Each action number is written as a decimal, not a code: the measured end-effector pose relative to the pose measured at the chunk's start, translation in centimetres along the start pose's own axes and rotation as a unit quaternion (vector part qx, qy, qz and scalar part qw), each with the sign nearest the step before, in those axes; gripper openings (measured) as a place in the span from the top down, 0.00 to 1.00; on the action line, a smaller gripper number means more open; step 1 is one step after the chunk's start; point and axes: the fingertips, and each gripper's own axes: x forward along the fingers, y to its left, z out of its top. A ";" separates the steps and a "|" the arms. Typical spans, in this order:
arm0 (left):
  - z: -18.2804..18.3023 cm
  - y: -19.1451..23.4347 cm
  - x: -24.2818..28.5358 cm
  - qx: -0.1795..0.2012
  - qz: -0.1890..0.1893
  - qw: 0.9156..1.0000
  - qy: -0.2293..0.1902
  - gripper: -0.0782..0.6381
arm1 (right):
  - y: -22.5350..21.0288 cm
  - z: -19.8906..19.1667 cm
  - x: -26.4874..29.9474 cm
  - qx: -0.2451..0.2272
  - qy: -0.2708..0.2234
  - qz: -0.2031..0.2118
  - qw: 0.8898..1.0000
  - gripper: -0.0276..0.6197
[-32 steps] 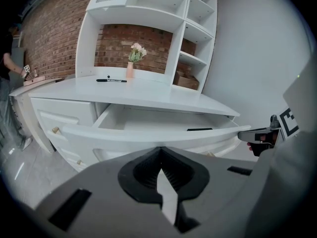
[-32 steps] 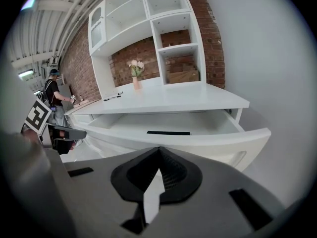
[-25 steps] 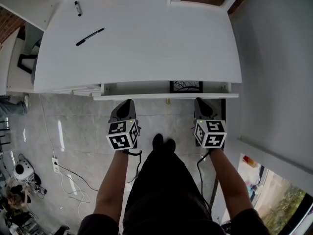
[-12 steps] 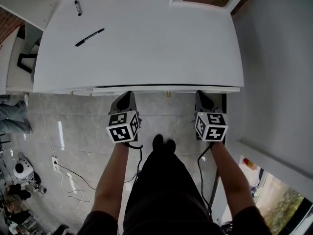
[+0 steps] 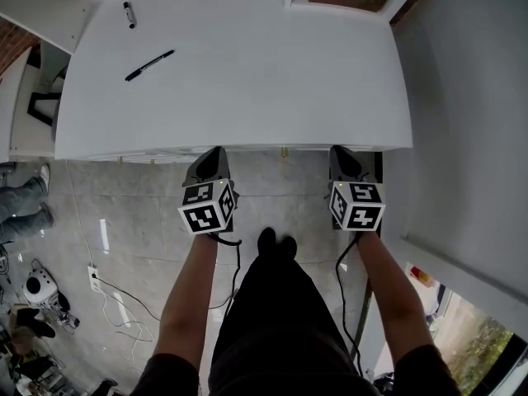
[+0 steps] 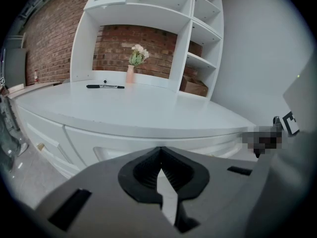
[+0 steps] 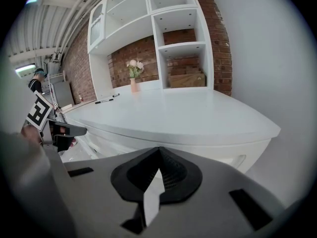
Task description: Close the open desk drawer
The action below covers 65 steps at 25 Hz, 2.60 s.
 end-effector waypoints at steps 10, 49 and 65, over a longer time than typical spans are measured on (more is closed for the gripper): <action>0.3 -0.4 -0.5 0.016 -0.003 1.000 -0.007 0.88 | 0.3 0.2 -0.3 -0.011 -0.011 0.000 1.000 0.95; 6.8 -11.6 -25.4 0.100 -0.078 0.970 -0.206 0.88 | 6.0 8.6 -28.9 0.003 -0.266 0.034 0.963 0.95; 5.8 -12.2 -30.2 0.116 -0.065 0.965 -0.226 0.88 | 7.7 7.7 -33.5 -0.015 -0.288 0.049 0.956 0.95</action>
